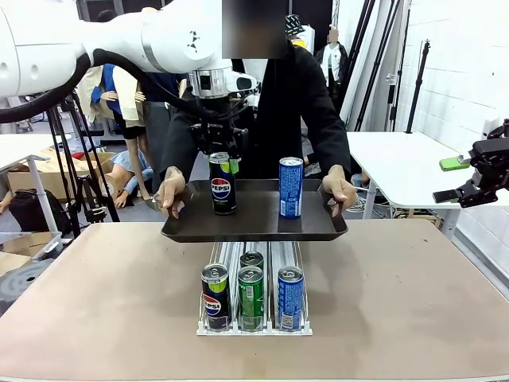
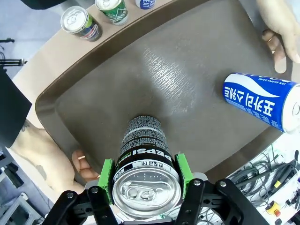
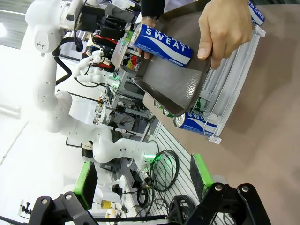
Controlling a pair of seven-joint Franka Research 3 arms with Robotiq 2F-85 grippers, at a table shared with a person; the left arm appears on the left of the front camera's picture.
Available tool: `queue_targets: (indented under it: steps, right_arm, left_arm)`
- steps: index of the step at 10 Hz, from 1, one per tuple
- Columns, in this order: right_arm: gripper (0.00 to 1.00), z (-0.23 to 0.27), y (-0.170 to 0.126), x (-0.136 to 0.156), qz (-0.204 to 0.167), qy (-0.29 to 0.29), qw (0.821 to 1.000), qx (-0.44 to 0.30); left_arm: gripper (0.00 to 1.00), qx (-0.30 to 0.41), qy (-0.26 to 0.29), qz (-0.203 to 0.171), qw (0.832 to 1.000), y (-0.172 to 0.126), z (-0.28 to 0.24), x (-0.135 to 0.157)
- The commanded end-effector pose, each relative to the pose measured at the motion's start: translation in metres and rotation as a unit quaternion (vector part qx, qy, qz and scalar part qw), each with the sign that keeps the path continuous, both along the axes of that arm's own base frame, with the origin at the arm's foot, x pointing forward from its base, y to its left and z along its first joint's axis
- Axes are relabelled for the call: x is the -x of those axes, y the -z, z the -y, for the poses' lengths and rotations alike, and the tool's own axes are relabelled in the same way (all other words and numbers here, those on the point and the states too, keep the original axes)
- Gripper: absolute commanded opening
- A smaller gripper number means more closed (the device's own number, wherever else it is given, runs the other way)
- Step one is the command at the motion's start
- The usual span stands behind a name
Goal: Retrieve and hand over the desired beverage to the person.
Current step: Place the picked can on the Handle tray extended by the person.
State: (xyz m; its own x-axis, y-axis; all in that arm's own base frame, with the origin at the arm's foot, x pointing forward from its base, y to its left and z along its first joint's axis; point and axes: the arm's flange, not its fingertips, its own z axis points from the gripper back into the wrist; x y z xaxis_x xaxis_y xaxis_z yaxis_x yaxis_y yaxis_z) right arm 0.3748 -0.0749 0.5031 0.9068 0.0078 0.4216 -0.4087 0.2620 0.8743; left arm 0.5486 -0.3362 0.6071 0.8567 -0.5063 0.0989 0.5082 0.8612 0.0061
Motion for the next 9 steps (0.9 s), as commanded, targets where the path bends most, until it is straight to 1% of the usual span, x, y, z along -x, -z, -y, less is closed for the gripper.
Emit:
queue_targets:
  steps: [1, 2, 3, 7, 8, 9]
  right_arm:
    - [1.0, -0.001, 0.002, 0.004, 0.001, -0.003, 1.0, -0.002]
    - [1.0, -0.001, 0.002, 0.004, 0.001, -0.003, 1.0, -0.002]
    - [1.0, -0.001, 0.002, 0.004, 0.001, -0.003, 1.0, -0.002]
    - [1.0, -0.001, 0.002, 0.004, 0.001, -0.003, 1.0, -0.002]
    - [1.0, -0.001, 0.002, 0.004, 0.001, -0.003, 1.0, -0.002]
    - [1.0, -0.001, 0.002, 0.004, 0.001, -0.003, 1.0, -0.002]
  left_arm:
    - [0.0, 0.009, 0.004, 0.004, 1.0, -0.001, -0.007, 0.007]
    - [0.0, 0.01, 0.005, 0.004, 1.0, 0.0, -0.007, 0.007]
    - [0.11, 0.01, 0.008, 0.007, 1.0, -0.004, -0.006, 0.008]
    - [0.89, 0.012, 0.007, 0.019, 1.0, -0.022, -0.007, 0.006]
    - [1.0, 0.013, 0.008, 0.024, 1.0, -0.03, -0.008, 0.005]
    - [1.0, 0.014, 0.007, 0.033, 0.999, -0.04, -0.008, 0.005]
